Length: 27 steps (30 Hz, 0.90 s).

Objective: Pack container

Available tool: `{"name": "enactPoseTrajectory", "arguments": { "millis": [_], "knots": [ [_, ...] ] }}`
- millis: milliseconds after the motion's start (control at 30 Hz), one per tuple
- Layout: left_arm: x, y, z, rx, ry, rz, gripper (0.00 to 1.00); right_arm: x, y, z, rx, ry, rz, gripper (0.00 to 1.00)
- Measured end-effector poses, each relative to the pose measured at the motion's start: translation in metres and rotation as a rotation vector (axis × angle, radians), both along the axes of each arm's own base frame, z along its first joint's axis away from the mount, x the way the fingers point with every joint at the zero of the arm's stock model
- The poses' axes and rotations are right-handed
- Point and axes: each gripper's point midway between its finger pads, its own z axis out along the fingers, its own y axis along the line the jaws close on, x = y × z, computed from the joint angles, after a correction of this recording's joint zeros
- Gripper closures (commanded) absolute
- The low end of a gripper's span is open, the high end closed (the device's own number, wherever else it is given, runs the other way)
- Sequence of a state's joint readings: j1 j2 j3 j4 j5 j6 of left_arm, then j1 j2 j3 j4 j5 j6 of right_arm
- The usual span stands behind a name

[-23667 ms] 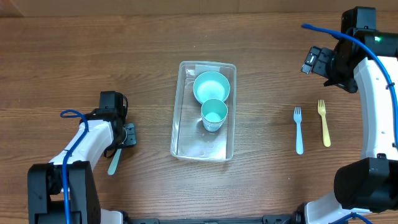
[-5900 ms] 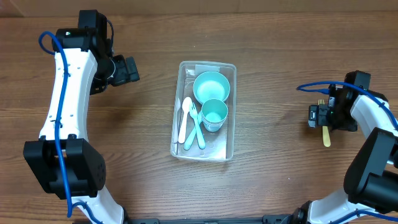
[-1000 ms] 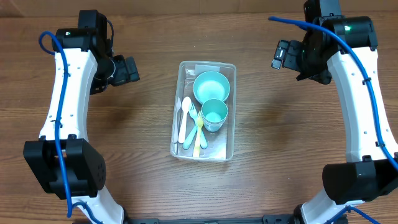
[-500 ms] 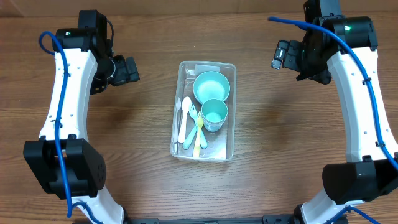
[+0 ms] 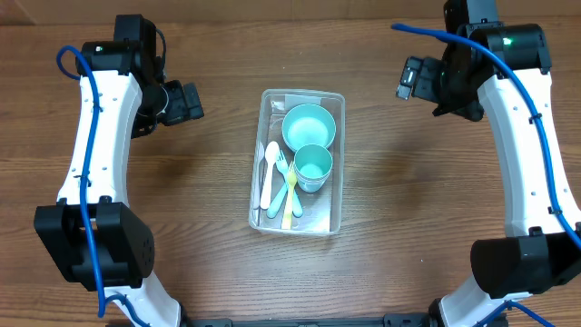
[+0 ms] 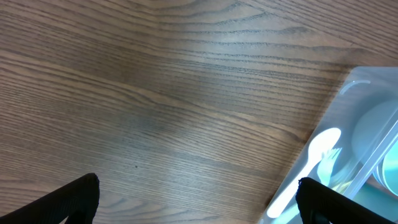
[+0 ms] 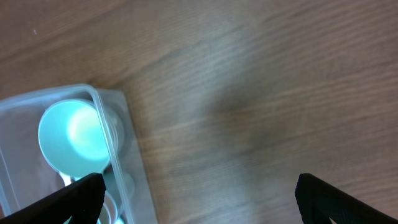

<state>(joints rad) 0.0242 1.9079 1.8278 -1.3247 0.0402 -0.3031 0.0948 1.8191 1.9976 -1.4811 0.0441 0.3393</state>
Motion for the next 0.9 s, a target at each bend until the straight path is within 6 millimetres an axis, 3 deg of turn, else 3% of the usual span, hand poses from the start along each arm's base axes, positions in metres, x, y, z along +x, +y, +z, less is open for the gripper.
{"name": "enactPoseTrajectory", "arguments": {
  "millis": [100,167,200,233,267,300,367,433,500,567,600,633,767,900],
  "knots": [
    [0.000,0.000,0.000,0.000,0.000,0.000,0.00,0.006,-0.002,0.007,-0.007,-0.046,-0.004,0.00],
    [0.000,0.000,0.000,0.000,0.000,0.000,0.00,0.014,-0.001,0.033,0.005,-0.160,-0.004,0.00],
    [0.000,0.000,0.000,0.000,0.000,0.000,0.00,0.016,0.002,0.060,0.018,-0.267,0.000,0.00],
    [0.000,0.000,0.000,0.000,0.000,0.000,0.00,0.016,0.004,0.107,0.038,-0.445,0.007,0.00],
    [0.000,0.000,0.000,0.000,0.000,0.000,0.00,0.010,0.007,0.138,0.049,-0.552,0.018,0.00],
    [0.000,0.000,0.000,0.000,0.000,0.000,0.00,-0.011,0.010,0.199,0.065,-0.758,0.046,0.00],
    [0.000,0.000,0.000,0.000,0.000,0.000,0.00,-0.057,0.009,0.269,0.079,-1.004,0.079,0.00],
    [0.000,0.000,0.000,0.000,0.000,0.000,0.00,-0.114,0.002,0.323,0.067,-1.251,0.097,0.00],
    [0.000,0.000,0.000,0.000,0.000,0.000,0.00,-0.170,-0.006,0.353,0.041,-1.469,0.112,0.00],
    [0.000,0.000,0.000,0.000,0.000,0.000,0.00,-0.214,-0.012,0.355,0.005,-1.619,0.122,0.00],
    [0.000,0.000,0.000,0.001,-0.001,0.000,0.00,-0.225,-0.014,0.349,-0.013,-1.687,0.125,0.00],
    [0.000,0.000,0.000,0.000,-0.001,0.000,0.00,-0.233,-0.016,0.321,-0.038,-1.723,0.125,0.00],
    [0.000,0.000,0.000,0.000,0.000,0.000,0.00,-0.215,-0.017,0.215,-0.096,-1.693,0.130,0.00],
    [0.000,0.000,0.001,0.000,-0.001,0.000,0.00,-0.200,-0.013,0.140,-0.114,-1.683,0.171,0.00]
  ]
}}
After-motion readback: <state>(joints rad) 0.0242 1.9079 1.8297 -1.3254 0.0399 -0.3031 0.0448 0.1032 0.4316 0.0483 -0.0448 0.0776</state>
